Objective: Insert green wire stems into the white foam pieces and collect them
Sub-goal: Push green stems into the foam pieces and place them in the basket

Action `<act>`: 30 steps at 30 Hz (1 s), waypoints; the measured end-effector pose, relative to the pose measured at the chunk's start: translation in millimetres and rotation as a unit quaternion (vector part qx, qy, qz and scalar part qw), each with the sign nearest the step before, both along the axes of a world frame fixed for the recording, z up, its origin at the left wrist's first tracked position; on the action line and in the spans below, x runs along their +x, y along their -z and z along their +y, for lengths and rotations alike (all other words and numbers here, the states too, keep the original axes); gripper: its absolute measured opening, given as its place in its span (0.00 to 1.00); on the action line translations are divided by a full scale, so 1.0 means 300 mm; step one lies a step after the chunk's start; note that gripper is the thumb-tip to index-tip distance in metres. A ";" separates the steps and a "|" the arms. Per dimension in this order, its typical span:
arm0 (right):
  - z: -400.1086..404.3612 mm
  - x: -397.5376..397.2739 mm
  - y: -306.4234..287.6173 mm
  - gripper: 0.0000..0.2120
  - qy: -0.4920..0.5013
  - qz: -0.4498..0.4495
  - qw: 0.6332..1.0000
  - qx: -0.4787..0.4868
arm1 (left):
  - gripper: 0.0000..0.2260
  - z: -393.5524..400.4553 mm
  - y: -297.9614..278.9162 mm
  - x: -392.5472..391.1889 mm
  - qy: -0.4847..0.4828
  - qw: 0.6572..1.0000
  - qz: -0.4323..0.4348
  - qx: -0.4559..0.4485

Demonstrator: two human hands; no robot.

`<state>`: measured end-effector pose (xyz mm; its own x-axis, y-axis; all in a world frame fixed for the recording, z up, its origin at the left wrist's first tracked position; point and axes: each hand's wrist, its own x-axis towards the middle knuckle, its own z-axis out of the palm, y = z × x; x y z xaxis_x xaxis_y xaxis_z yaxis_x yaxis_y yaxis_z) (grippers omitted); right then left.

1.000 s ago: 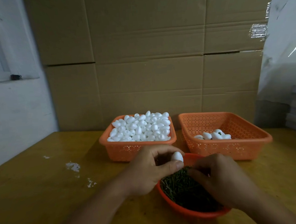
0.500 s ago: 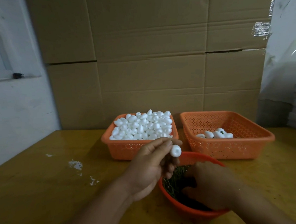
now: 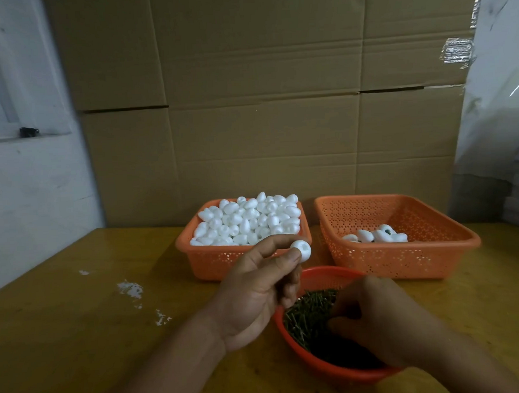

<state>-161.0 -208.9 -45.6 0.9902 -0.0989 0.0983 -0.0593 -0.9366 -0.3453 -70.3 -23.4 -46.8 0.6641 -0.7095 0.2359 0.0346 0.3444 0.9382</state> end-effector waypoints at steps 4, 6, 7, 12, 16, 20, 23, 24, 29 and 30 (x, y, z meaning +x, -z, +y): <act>-0.009 -0.012 0.004 0.07 -0.010 -0.037 0.999 0.017 | 0.11 -0.001 0.004 0.000 -0.003 1.000 0.008 -0.005; -0.009 -0.010 0.007 0.08 -0.013 -0.059 0.998 0.029 | 0.11 -0.001 0.004 -0.001 -0.001 1.000 0.008 -0.005; -0.009 -0.010 0.009 0.08 -0.017 -0.073 0.996 0.038 | 0.11 0.000 0.004 -0.001 -0.001 1.000 0.007 -0.004; -0.001 -0.027 -0.007 0.06 -0.043 -0.189 0.966 0.170 | 0.10 0.003 0.003 -0.001 -0.007 1.000 -0.003 -0.001; 0.044 -0.043 -0.040 0.03 -0.083 -0.296 0.853 0.422 | 0.10 0.003 0.005 -0.005 -0.003 1.000 -0.018 0.011; 0.076 -0.046 -0.049 0.08 -0.074 -0.313 0.772 0.548 | 0.11 -0.002 0.010 -0.009 0.006 1.000 -0.029 0.006; 0.084 -0.044 -0.052 0.10 -0.064 -0.298 0.767 0.564 | 0.12 -0.001 0.010 -0.009 0.004 0.999 -0.034 0.006; 0.083 -0.044 -0.051 0.10 -0.062 -0.295 0.771 0.562 | 0.12 -0.001 0.010 -0.009 0.002 0.999 -0.035 0.006; 0.079 -0.046 -0.048 0.09 -0.059 -0.289 0.781 0.550 | 0.13 -0.001 0.012 -0.010 0.005 0.999 -0.042 0.004; 0.080 -0.047 -0.049 0.09 -0.060 -0.289 0.783 0.547 | 0.13 -0.002 0.013 -0.010 0.005 0.999 -0.045 0.004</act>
